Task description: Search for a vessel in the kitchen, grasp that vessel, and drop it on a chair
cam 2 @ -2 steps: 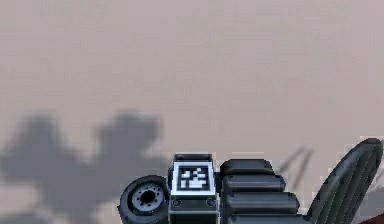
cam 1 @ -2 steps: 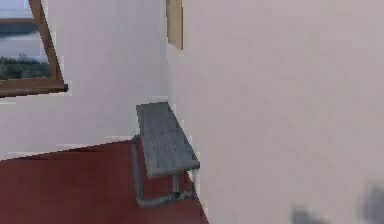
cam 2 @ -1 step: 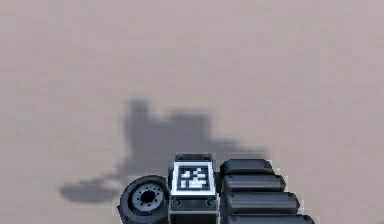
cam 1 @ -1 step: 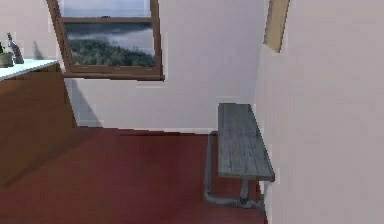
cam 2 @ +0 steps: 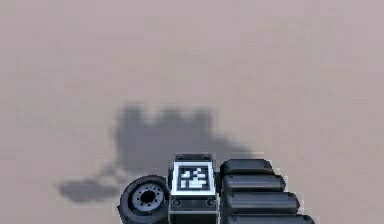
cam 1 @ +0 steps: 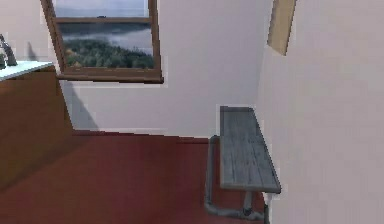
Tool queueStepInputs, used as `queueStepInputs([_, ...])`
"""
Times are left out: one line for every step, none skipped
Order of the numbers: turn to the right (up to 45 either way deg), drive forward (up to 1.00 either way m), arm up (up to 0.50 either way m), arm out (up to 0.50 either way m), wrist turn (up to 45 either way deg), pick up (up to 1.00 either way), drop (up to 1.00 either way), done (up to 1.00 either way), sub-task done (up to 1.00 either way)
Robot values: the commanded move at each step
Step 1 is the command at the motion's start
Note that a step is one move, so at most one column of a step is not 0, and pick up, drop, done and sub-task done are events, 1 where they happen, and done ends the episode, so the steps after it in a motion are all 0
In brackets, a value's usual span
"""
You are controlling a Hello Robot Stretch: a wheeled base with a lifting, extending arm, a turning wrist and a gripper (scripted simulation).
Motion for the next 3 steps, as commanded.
queueStepInputs([-6.0, 0.00, 0.00, 0.00, 0.0, 0.00, 0.00, 0.00, 0.00])
queueStepInputs([0.0, 0.50, 0.00, 0.00, 0.0, 0.00, 0.00, 0.00, 0.00])
queueStepInputs([-45.0, 0.00, 0.00, 0.00, 0.0, 0.00, 0.00, 0.00, 0.00])
